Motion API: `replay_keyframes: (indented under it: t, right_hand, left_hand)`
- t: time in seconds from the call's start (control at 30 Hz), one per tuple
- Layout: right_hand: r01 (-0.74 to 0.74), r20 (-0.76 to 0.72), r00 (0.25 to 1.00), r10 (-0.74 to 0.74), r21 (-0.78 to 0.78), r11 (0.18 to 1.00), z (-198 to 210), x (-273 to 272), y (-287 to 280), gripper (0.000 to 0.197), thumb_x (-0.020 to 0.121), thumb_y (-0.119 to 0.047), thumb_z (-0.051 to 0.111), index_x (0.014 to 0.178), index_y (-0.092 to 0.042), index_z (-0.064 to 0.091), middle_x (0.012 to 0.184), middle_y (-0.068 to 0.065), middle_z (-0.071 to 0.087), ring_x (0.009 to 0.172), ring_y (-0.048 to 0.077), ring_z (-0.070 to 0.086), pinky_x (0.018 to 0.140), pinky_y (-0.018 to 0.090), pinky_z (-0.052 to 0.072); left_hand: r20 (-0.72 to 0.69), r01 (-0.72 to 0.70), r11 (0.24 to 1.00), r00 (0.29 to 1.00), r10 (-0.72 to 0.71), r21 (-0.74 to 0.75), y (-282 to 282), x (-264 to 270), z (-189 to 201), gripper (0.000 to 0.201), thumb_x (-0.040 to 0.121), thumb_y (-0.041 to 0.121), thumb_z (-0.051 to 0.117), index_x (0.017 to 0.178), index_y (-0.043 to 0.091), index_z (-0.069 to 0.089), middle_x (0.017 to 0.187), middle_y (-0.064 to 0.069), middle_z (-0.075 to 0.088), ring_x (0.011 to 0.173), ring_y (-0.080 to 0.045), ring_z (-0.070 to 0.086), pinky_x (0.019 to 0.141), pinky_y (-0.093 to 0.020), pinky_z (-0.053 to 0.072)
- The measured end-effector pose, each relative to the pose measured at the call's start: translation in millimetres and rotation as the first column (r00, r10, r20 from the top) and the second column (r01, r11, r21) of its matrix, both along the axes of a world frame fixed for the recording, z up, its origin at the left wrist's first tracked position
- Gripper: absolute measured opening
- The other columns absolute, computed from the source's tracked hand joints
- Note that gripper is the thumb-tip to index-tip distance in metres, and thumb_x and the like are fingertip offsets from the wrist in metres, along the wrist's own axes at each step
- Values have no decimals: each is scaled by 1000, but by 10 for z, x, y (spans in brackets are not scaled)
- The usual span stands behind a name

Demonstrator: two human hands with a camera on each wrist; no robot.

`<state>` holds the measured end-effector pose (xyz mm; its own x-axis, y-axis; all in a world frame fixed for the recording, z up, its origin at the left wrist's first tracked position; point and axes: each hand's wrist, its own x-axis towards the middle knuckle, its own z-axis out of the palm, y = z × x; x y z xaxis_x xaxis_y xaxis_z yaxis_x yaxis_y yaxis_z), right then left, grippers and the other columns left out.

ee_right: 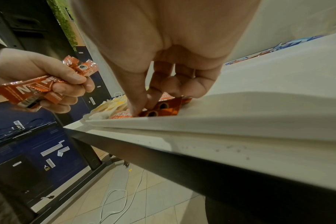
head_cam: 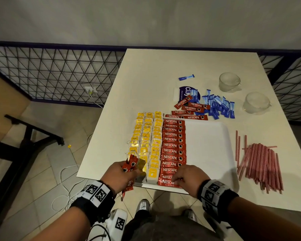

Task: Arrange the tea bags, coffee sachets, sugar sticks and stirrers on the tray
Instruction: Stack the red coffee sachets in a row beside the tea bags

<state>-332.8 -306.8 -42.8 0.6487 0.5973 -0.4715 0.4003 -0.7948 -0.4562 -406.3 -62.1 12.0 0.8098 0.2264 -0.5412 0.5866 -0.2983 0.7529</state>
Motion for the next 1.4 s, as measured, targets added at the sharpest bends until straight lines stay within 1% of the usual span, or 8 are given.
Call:
replay_keyframes:
  t: [0.43,0.67,0.8,1.03,1.13,1.23,1.33,1.4]
  right_hand:
    - [-101,47,994,102,-12,995,-42,-47,-3,38,97,-34,47,135,-37,51,133,-8,49,124,13,45,106,29,36]
    - [-86,53,995,86,12,996,-79,-57,8,32,98,-34,45,128,-35,57,129,-10,52,120,11,48,103,25,37]
    - [-88,63,994,88,1,996,-77,-61,32,35,99,-34,45,132,-35,54,131,-10,51,121,11,48,104,27,37]
    - [-79,60,995,78,13,997,-78,-81,31,35,97,-36,46,132,-35,54,131,-10,50,120,10,48,104,27,38]
    - [29,60,998,-35,94,995,71,-48,63,35,95,-46,48,127,-35,56,122,-14,53,110,6,52,99,29,44]
    - [176,3,983,-183,262,949,365,47,199,34,94,-47,50,124,-33,58,113,-14,58,102,5,55,94,31,48]
    - [267,-133,963,-232,397,878,637,161,393,30,94,-45,51,121,-34,59,106,-13,62,98,5,59,89,28,49]
    - [317,-196,947,-254,452,834,738,225,504,22,92,-43,55,111,-36,61,95,-14,63,83,3,59,78,27,50]
  left_hand:
    - [2,33,999,999,-33,42,25,-5,-83,15,83,16,72,73,28,70,58,12,68,56,-1,63,65,-24,49]
    - [-3,41,997,999,-41,62,54,0,-123,11,83,17,72,78,26,72,62,8,70,63,-8,66,64,-23,50]
    - [-15,27,998,1000,-27,62,82,4,-150,2,82,19,74,82,21,74,69,0,73,68,-17,68,71,-34,57]
    - [-11,25,998,1000,-24,58,83,-5,-147,1,82,19,73,81,19,74,66,1,71,66,-15,67,72,-35,56]
    - [-7,109,994,994,-109,23,57,25,-82,7,83,23,73,77,27,71,63,9,70,64,-6,66,72,-28,52]
    - [-30,294,946,956,-293,135,27,135,-36,6,83,38,72,84,33,68,79,12,72,80,-4,67,81,-27,50]
    - [-39,427,888,903,-427,170,-47,301,59,12,84,44,68,92,34,67,91,14,69,89,-5,64,86,-27,48]
    - [-7,468,857,878,-478,216,-110,419,142,16,85,42,67,93,28,67,89,11,68,86,-8,63,82,-26,48]
